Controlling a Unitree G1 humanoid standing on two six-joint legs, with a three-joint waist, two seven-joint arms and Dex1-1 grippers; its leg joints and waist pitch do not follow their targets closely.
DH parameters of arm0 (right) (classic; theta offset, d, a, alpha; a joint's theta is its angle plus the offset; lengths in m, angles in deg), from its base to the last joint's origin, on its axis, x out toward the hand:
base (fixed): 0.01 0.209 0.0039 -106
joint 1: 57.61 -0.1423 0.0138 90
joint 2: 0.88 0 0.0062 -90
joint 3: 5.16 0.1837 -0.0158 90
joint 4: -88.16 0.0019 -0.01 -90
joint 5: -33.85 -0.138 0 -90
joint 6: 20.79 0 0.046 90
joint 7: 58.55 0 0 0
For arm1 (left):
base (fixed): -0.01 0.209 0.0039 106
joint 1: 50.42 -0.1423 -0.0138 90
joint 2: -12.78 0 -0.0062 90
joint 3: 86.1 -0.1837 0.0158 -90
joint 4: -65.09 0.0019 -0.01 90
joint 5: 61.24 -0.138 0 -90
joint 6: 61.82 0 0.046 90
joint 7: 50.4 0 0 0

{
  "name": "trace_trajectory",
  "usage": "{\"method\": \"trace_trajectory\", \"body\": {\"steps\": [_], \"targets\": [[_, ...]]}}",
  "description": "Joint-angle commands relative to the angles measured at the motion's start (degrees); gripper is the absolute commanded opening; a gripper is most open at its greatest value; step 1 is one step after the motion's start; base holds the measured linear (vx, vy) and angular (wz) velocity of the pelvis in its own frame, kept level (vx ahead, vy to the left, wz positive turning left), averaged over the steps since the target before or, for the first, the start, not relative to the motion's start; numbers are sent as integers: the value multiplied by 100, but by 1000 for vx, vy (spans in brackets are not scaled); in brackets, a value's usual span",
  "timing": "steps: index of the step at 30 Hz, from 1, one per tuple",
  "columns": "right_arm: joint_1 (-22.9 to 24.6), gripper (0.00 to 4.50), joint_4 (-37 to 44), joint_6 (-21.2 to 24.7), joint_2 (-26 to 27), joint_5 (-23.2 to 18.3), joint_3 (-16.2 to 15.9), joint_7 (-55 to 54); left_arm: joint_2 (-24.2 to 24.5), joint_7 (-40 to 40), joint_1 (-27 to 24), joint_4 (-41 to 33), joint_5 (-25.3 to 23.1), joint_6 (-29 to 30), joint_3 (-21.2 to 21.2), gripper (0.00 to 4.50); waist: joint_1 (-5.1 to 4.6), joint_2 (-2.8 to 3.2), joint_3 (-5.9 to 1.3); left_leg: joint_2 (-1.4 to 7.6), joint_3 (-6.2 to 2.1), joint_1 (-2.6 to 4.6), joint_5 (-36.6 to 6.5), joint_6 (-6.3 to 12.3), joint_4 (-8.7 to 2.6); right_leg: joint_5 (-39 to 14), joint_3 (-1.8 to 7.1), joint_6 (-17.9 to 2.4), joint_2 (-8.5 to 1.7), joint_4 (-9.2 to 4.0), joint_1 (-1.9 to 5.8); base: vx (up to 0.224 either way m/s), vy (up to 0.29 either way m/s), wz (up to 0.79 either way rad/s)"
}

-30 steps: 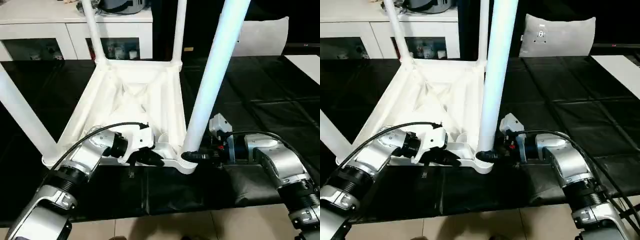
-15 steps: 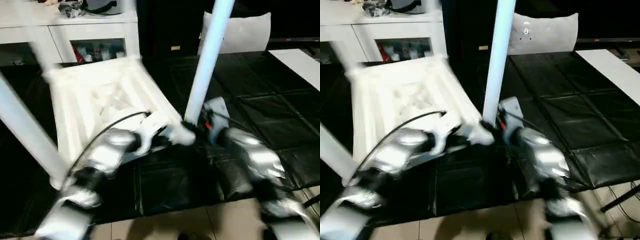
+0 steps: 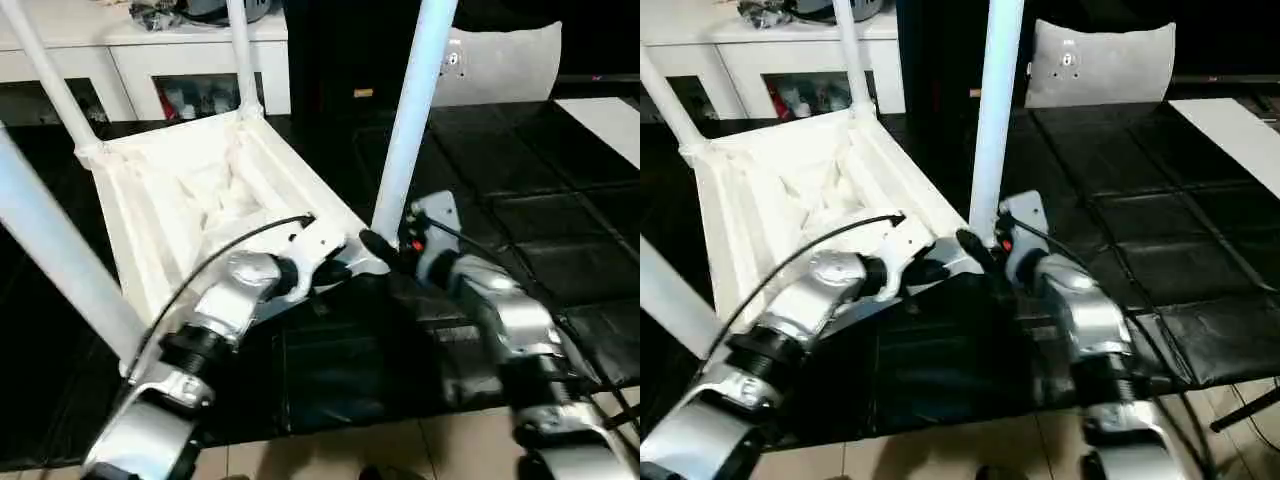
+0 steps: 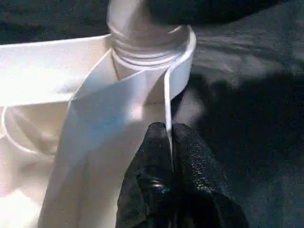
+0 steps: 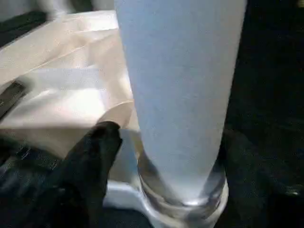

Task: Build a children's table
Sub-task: Rotate leg to tighten

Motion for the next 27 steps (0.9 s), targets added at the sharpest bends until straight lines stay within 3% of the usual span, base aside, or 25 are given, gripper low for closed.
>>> {"method": "trace_trajectory", "body": {"steps": [1, 7, 9, 11, 12, 13, 15, 16, 17, 19, 21, 22, 26, 27], "targets": [[79, 394, 198, -79, -288, -137, -75, 674, 184, -518, 89, -120, 207, -566, 9, 0, 46, -20, -443, 53, 23, -62, -766, 589, -353, -1608, 276, -941, -271, -420, 467, 0, 0, 0], [227, 413, 391, -350, -1002, -310, -264, 2101, 605, -1814, 4, -139, 357, -1276, -308, 0, 145, -9, -437, 78, 39, -23, -871, 559, -351, -1772, 280, -971, -280, -427, 435, 0, 0, 0], [235, 413, 431, -380, -1256, -467, -398, 2770, 716, -2240, 9, -96, 385, -1530, -420, 0, 269, 11, -442, 132, 47, 13, -811, 578, -359, -1556, 295, -1081, -284, -385, 409, 0, 0, 0], [211, 413, 446, -365, -1328, -513, -460, 2983, 729, -2370, 32, -47, 392, -1647, -440, 0, 328, -26, -448, 136, 53, 12, -801, 560, -359, -1462, 304, -1142, -288, -365, 417, 0, 0, 0], [180, 413, 450, -351, -1371, -544, -515, 3154, 745, -2510, 64, 7, 405, -1762, -470, 0, 375, -12, -449, 133, 51, 13, -771, 558, -358, -1433, 304, -1158, -294, -356, 410, 0, 0, 0], [154, 396, 428, -375, -1377, -553, -537, 3235, 759, -2611, 81, 23, 420, -1811, -493, 0, 380, -39, -445, 137, 53, 11, -788, 550, -362, -1476, 305, -1138, -298, -362, 412, 0, 0, 0], [106, 385, 366, -398, -1372, -569, -577, 3386, 789, -2781, 98, 12, 450, -1879, -541, 0, 411, -37, -445, 124, 48, -10, -803, 501, -364, -1659, 299, -1046, -312, -370, 425, 0, 0, 0], [70, 375, 311, -398, -1368, -577, -600, 3497, 800, -2877, 114, 23, 461, -1927, -558, 0, 410, -78, -445, 126, 50, -15, -778, 493, -366, -1697, 301, -1010, -315, -377, 427, 0, 0, 0], [53, 375, 286, -388, -1369, -580, -615, 3556, 804, -2917, 122, 28, 465, -1947, -565, 0, 416, -58, -442, 119, 47, -22, -761, 480, -364, -1797, 296, -972, -318, -379, 426, 0, 0, 0], [2, 343, 265, -309, -1362, -579, -738, 3756, 821, -3053, 161, 51, 429, -2065, -612, 0, 419, -58, -439, 124, 43, -21, -770, 459, -361, -1833, 298, -951, -315, -376, 419, 0, 0, 0], [-38, 339, 229, -268, -1342, -504, -902, 3806, 793, -3067, 194, 72, 408, -2110, -621, 0, 420, -69, -442, 118, 41, -29, -715, 445, -364, -1838, 296, -921, -314, -374, 426, 0, 0, 0], [-47, 312, 206, -267, -1345, -472, -938, 3832, 780, -3068, 207, 103, 406, -2148, -612, 0, 418, -69, -441, 115, 43, -29, -709, 442, -362, -1850, 296, -915, -310, -380, 422, 0, 0, 0], [-52, 297, 152, -264, -1343, -437, -990, 3886, 771, -3010, 230, 236, 350, -2234, -603, 0, 418, -69, -445, 111, 43, -34, -695, 428, -360, -1864, 294, -890, -306, -378, 425, 0, 0, 0], [-57, 285, 135, -252, -1343, -431, -991, 3909, 772, -3012, 234, 273, 335, -2260, -604, 0, 418, -41, -446, 110, 40, -29, -708, 427, -359, -1868, 290, -882, -305, -383, 423, 0, 0, 0]]}}
